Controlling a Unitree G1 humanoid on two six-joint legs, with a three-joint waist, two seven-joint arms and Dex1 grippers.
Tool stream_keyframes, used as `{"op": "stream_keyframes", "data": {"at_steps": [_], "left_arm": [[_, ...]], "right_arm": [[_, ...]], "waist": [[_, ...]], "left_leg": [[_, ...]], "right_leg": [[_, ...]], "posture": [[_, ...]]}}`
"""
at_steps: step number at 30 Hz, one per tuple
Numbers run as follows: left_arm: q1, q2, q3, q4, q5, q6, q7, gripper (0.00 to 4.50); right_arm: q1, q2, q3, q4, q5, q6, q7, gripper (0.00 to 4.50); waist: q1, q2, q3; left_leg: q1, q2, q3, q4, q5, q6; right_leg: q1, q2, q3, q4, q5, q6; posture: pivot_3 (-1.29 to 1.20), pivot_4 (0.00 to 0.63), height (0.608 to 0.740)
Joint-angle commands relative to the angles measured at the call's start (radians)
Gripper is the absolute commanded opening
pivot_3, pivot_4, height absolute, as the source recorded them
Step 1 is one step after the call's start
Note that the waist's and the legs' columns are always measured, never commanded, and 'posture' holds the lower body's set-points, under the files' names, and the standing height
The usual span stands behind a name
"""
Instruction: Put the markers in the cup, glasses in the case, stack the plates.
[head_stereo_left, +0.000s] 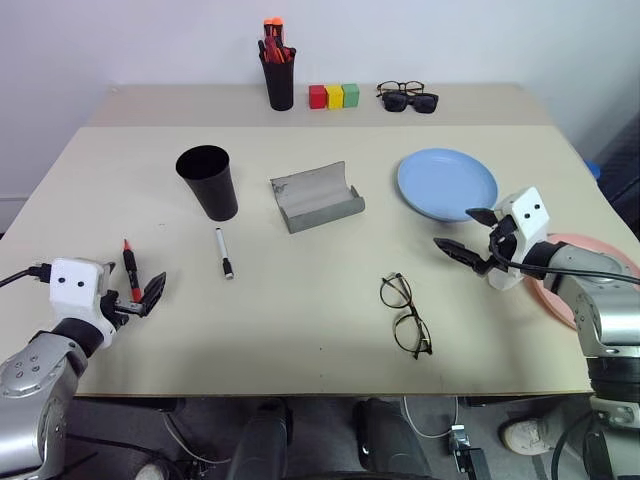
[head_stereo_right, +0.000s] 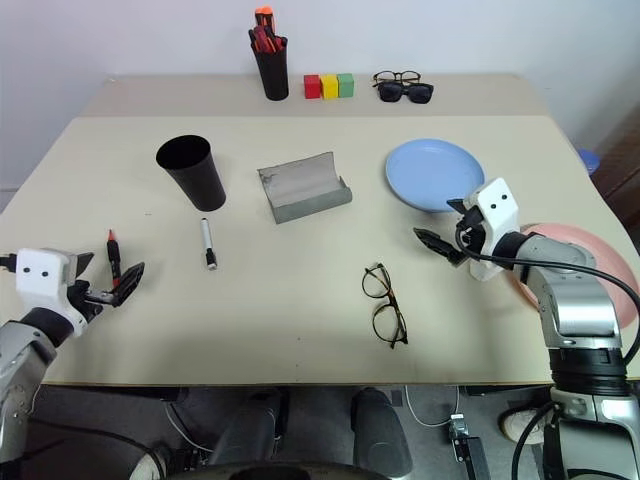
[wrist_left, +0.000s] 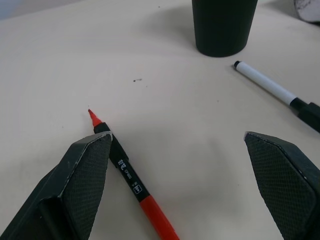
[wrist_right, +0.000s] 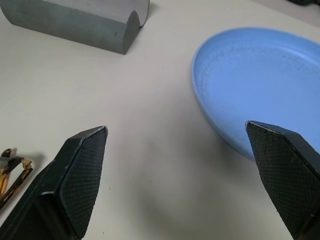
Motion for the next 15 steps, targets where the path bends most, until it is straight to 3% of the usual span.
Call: {"op": "stream_keyframes", "data": {"at_steps": [1,10,13,15], "left_arm": [[0.001,-0.012,0.021,-0.042,-0.001,-0.004,0.028,4.35],[-0.017,-0.038,0.03,-0.074,0.017,0.029,0.124,4.35],[-0.044,-0.038,0.032,-0.077,0.045,0.088,0.197,4.35],[-0.095,-0.049,0.035,-0.076,0.061,0.238,0.295,4.44]], "right_arm": [[-0.044,-0.003,0.0,0.006,0.007,-0.024,0.012,4.5],[-0.138,0.054,0.075,-0.009,0.004,-0.03,0.008,4.5],[-0.179,0.106,0.143,-0.051,0.002,-0.016,0.01,4.5],[-0.204,0.151,0.232,-0.103,-0.015,-0.02,0.029,4.5]], "waist": [[0.0,0.0,0.0],[-0.002,0.0,0.0],[-0.003,0.0,0.0],[-0.002,0.0,0.0]], "left_leg": [[0.0,0.0,0.0,0.0,0.0,0.0],[0.0,0.0,0.0,0.0,0.0,0.0],[0.0,0.0,0.0,0.0,0.0,0.0],[0.0,0.0,0.0,0.0,0.0,0.0]], "right_leg": [[0.0,0.0,0.0,0.0,0.0,0.0],[0.0,0.0,0.0,0.0,0.0,0.0],[0.0,0.0,0.0,0.001,0.001,0.002],[0.0,0.0,0.0,0.001,0.002,0.003]], "posture": [[0.0,0.15,0.74],[0.0,0.15,0.74],[0.0,0.15,0.74],[0.0,0.15,0.74]]}}
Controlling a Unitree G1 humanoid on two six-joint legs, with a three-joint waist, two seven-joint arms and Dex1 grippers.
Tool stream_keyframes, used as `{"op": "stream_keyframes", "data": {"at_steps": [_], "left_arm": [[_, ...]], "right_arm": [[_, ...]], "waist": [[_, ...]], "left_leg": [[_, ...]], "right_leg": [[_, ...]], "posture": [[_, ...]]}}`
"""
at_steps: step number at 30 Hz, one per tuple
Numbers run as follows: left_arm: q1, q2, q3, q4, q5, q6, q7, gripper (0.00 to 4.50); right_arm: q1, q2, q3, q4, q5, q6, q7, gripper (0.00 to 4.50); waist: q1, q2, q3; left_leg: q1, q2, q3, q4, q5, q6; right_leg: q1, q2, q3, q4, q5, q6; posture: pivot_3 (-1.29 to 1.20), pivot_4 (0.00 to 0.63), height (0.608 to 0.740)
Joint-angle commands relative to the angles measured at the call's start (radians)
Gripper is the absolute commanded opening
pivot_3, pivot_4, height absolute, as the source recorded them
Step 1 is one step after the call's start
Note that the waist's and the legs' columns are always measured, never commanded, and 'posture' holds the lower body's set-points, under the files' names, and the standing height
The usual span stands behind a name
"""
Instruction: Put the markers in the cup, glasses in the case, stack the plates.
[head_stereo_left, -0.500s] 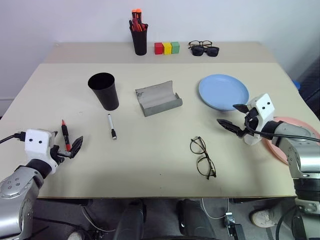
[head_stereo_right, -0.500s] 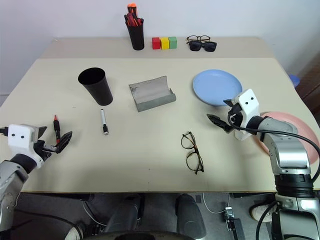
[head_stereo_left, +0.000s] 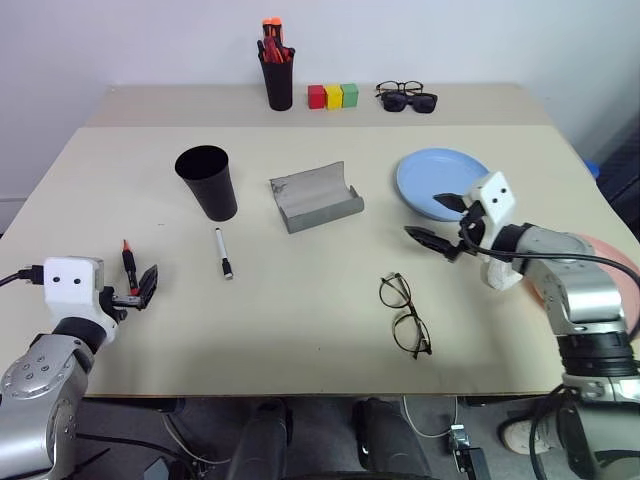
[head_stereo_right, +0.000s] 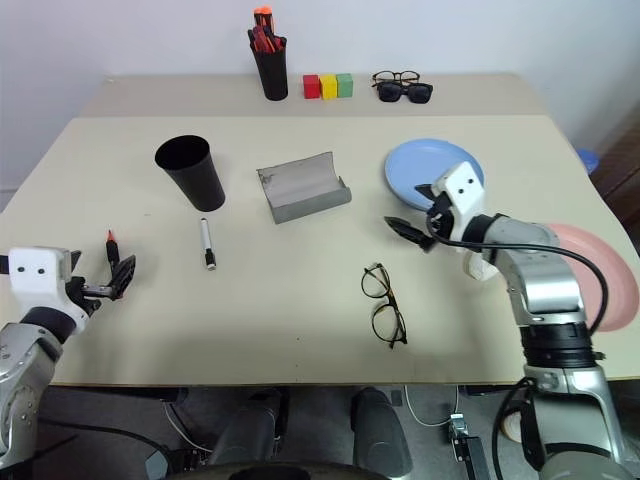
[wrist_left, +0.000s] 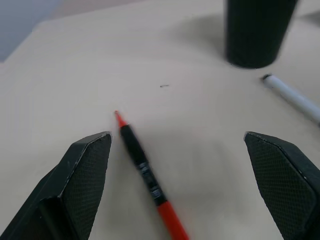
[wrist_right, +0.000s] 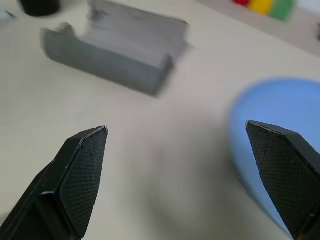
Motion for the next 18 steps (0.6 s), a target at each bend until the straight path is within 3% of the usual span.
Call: {"op": "stream_keyframes", "data": {"at_steps": [1,8,18], "left_arm": [[-0.07,-0.002,0.026,-0.035,0.035,0.195,0.132,4.44],[-0.344,-0.054,0.039,0.036,0.032,0.486,0.276,4.44],[-0.676,-0.021,0.069,0.506,0.045,0.565,0.295,4.44]], "right_arm": [[-0.055,0.061,0.13,-0.126,-0.022,-0.01,0.029,4.5],[-0.096,0.184,0.311,-0.194,-0.071,-0.019,0.039,4.5],[-0.059,0.273,0.346,-0.262,-0.076,-0.012,0.001,4.5]], "waist": [[-0.002,0.0,0.0],[0.003,-0.003,0.0],[-0.002,-0.004,0.0]], "left_leg": [[0.0,0.0,0.0,0.0,0.0,0.0],[0.0,-0.001,-0.003,0.001,0.0,0.0],[0.0,-0.002,-0.004,0.0,0.001,-0.001]], "right_leg": [[0.0,0.0,0.0,0.0,0.0,0.001],[0.0,0.0,-0.002,0.002,0.001,0.003],[-0.001,0.0,-0.002,0.003,0.001,0.003]], "posture": [[0.0,0.15,0.74],[0.0,0.15,0.74],[0.0,0.15,0.74]]}}
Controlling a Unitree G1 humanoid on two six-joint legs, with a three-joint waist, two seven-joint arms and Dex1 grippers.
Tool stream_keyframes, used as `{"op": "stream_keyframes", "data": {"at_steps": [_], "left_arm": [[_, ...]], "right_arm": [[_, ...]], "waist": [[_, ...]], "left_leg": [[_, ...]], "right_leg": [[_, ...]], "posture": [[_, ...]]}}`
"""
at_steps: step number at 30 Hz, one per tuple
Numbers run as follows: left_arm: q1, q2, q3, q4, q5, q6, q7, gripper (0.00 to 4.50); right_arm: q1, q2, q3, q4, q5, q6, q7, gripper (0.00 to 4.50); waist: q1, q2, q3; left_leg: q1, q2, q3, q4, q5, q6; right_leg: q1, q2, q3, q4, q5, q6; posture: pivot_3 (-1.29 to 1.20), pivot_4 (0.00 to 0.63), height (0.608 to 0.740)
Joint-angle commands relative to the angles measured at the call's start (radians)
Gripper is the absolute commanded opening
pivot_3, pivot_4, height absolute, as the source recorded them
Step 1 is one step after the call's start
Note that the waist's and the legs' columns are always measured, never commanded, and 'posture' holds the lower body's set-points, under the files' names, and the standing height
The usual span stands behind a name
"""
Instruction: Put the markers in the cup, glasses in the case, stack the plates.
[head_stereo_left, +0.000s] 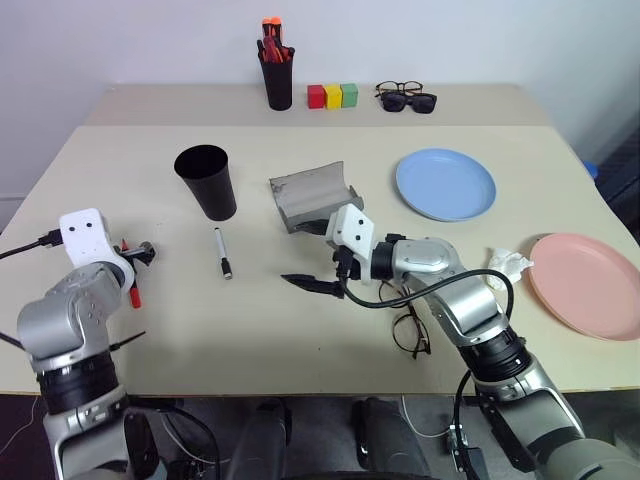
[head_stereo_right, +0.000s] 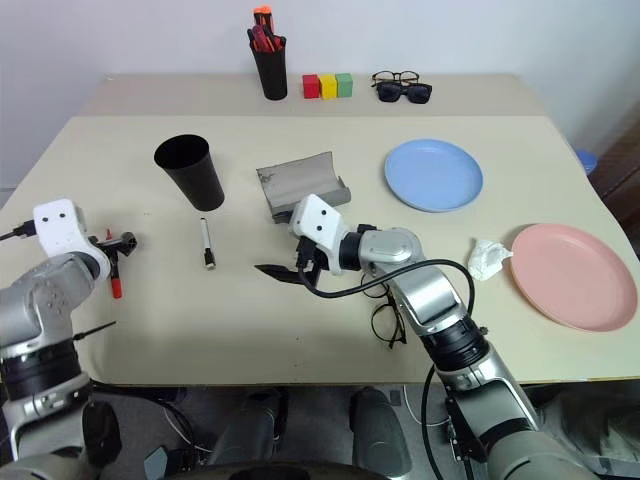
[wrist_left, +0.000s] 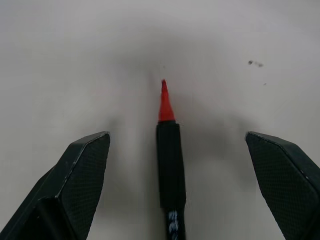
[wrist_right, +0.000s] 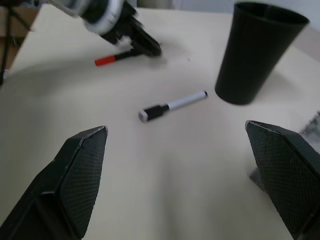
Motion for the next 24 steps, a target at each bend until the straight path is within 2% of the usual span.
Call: {"op": "stream_keyframes", "data": {"at_steps": [1,2,5,12,14,15,17,18,21,24], "left_arm": [[-0.056,0.028,0.023,0.079,0.003,0.015,-0.008,4.44],[-0.063,0.03,0.009,0.089,0.002,0.023,-0.018,4.44],[-0.078,0.02,0.01,0.097,0.004,0.04,-0.012,3.63],[-0.057,0.015,0.069,0.058,0.025,0.029,0.031,0.04],[-0.048,0.025,0.07,0.042,0.036,-0.028,0.031,0.01],[-0.046,0.039,0.058,0.023,0.066,-0.138,0.044,0.01],[-0.071,0.071,0.009,-0.06,0.136,-0.468,0.045,0.01],[-0.103,0.068,0.0,-0.092,0.13,-0.58,0.022,0.01],[-0.23,0.047,-0.042,-0.097,0.074,-0.724,-0.055,0.01],[-0.342,0.033,-0.138,-0.015,0.115,-0.839,-0.089,0.01]], "right_arm": [[0.013,0.007,-0.012,-0.07,0.008,0.0,-0.016,4.5],[0.016,0.006,-0.013,-0.073,0.007,0.001,-0.019,4.5],[0.014,0.011,-0.016,-0.075,0.004,0.004,-0.031,4.5],[-0.004,0.03,-0.002,-0.047,-0.004,-0.016,-0.033,4.5],[-0.011,0.04,0.003,-0.039,-0.008,-0.02,-0.035,4.5],[-0.015,0.044,0.003,-0.032,-0.01,-0.024,-0.034,4.5],[-0.026,0.053,-0.001,-0.01,-0.014,-0.042,-0.034,4.5],[-0.033,0.061,-0.003,0.003,-0.018,-0.055,-0.037,4.5],[-0.076,0.112,-0.026,0.071,-0.046,-0.114,-0.1,4.5],[-0.138,0.183,-0.073,0.147,-0.051,-0.138,-0.181,4.5]], "waist": [[-0.001,0.0,0.0],[-0.001,0.0,0.0],[-0.001,0.0,0.0],[-0.001,0.0,0.0],[-0.002,0.0,0.0],[-0.002,0.0,0.0],[0.0,-0.003,0.001],[0.003,-0.006,0.002],[0.014,-0.009,0.001],[0.007,-0.008,0.001]], "left_leg": [[0.0,0.0,0.0,0.0,0.0,0.0],[0.0,0.0,0.0,0.0,0.0,0.0],[0.0,0.0,0.0,0.0,0.001,-0.002],[0.0,0.0,0.0,0.0,0.001,-0.002],[0.0,0.0,0.0,0.0,0.001,-0.002],[0.0,0.0,0.0,-0.001,0.001,-0.002],[0.0,0.0,0.0,-0.001,0.002,-0.003],[-0.001,0.001,0.0,-0.002,0.002,-0.004],[-0.003,0.0,-0.001,-0.002,0.004,-0.008],[-0.003,-0.002,0.0,-0.002,0.004,-0.008]], "right_leg": [[0.0,0.0,0.0,0.0,0.0,0.0],[0.0,0.0,0.0,0.0,0.0,0.0],[0.0,0.0,0.0,0.001,0.0,0.0],[0.0,0.0,0.0,0.001,0.0,0.0],[0.0,0.0,0.0,0.001,0.0,0.0],[-0.001,0.0,0.0,0.001,0.0,0.0],[-0.002,0.0,0.0,0.001,0.0,0.0],[-0.002,0.0,0.0,0.001,0.001,-0.001],[-0.002,-0.001,-0.001,-0.001,0.001,-0.001],[-0.001,-0.003,0.0,-0.003,0.002,0.002]], "posture": [[0.0,0.15,0.74],[0.0,0.15,0.74],[0.0,0.15,0.74],[0.0,0.15,0.74],[0.0,0.15,0.74],[0.0,0.15,0.74],[0.0,0.15,0.74],[0.0,0.15,0.74],[0.0,0.15,0.74],[0.0,0.15,0.74]]}}
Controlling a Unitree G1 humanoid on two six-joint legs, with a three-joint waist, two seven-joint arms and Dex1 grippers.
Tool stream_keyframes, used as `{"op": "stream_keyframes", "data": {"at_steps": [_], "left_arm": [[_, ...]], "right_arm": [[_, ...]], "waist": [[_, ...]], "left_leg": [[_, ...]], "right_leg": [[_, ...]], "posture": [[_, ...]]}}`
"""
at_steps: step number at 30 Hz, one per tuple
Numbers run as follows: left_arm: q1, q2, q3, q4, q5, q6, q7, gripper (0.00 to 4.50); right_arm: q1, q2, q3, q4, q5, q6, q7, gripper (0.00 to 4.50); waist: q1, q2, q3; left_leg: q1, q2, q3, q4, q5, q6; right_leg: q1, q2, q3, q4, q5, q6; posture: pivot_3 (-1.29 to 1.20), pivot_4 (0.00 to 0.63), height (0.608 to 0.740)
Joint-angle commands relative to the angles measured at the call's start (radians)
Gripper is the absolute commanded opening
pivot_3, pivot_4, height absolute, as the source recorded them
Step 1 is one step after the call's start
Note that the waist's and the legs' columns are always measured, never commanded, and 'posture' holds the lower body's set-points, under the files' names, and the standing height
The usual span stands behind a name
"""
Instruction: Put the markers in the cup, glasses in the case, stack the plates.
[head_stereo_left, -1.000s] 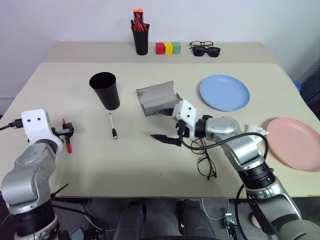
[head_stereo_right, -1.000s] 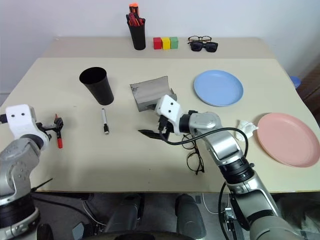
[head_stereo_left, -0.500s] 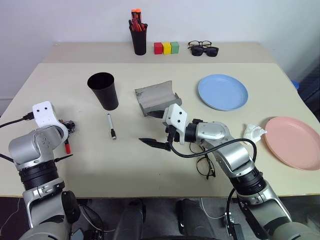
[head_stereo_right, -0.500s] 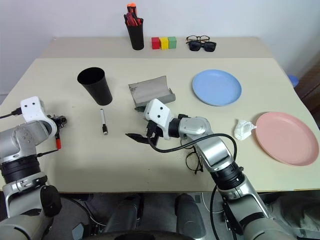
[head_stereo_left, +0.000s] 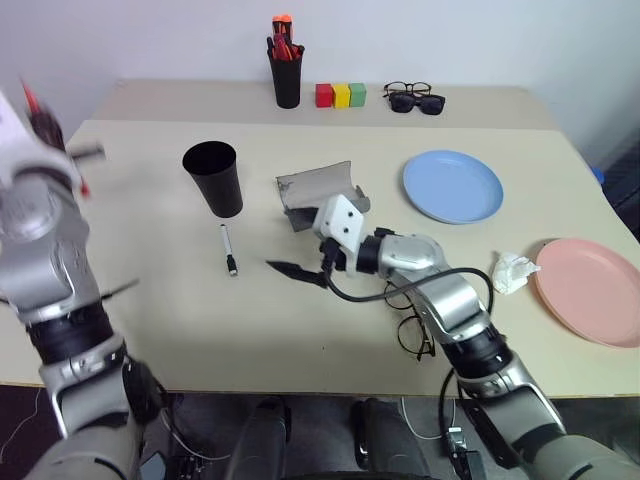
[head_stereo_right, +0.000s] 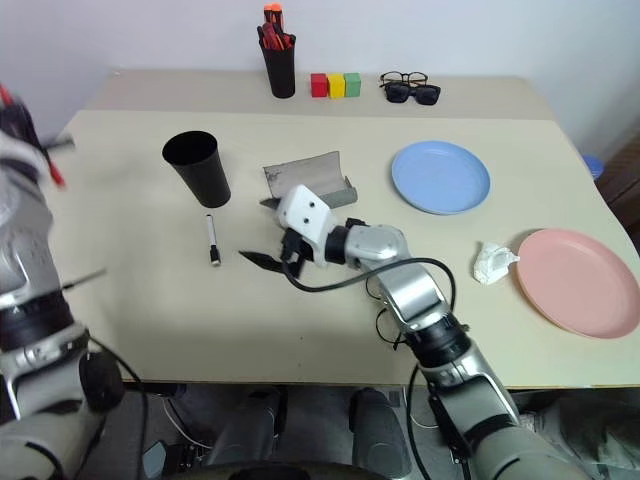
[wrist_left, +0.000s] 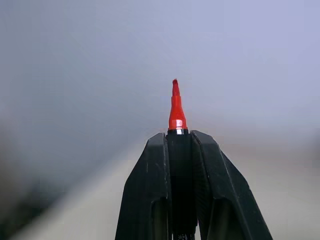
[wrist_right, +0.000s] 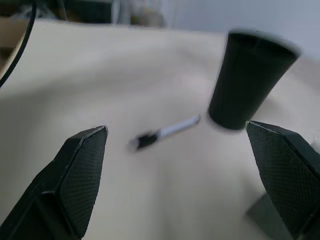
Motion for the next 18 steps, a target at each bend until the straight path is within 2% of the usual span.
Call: {"op": "stream_keyframes", "data": {"at_steps": [1,3,6,10,18], "left_arm": [[-0.077,-0.018,-0.124,0.076,0.04,-0.147,-0.05,0.01],[-0.126,-0.05,-0.203,0.168,0.07,-0.216,-0.075,0.01],[-0.144,-0.087,-0.256,0.288,0.096,-0.311,-0.092,0.01],[-0.123,-0.125,-0.276,0.395,0.119,-0.407,-0.068,0.01],[-0.031,-0.157,-0.298,0.47,0.16,-0.481,-0.045,0.01]], "right_arm": [[-0.074,0.059,-0.074,0.046,-0.001,-0.043,-0.087,4.5],[-0.095,0.087,-0.096,0.072,-0.008,-0.05,-0.133,4.5],[-0.097,0.099,-0.102,0.074,-0.012,-0.047,-0.154,4.5],[-0.074,0.091,-0.105,0.041,-0.019,-0.035,-0.171,4.5],[-0.044,0.077,-0.111,-0.009,-0.016,-0.007,-0.191,4.5]], "waist": [[-0.002,0.0,0.0],[-0.004,0.001,0.0],[-0.011,0.001,0.0],[-0.029,0.001,0.0],[-0.033,0.001,0.0]], "left_leg": [[0.0,0.0,0.0,0.0,0.0,0.0],[0.001,0.0,0.0,0.0,0.0,0.0],[0.001,0.0,0.0,0.0,0.0,0.001],[0.001,0.0,0.0,-0.001,0.0,0.001],[0.001,0.0,0.0,0.0,0.0,0.001]], "right_leg": [[0.0,0.0,0.0,0.0,0.0,0.0],[0.0,0.0,0.0,0.001,0.0,0.0],[0.0,0.001,0.0,0.002,0.0,0.0],[-0.003,0.001,0.001,0.004,0.0,0.0],[-0.002,0.001,0.001,0.005,0.0,0.0]], "posture": [[0.0,0.15,0.74],[0.0,0.15,0.74],[0.0,0.15,0.74],[0.0,0.15,0.74],[0.0,0.15,0.74]]}}
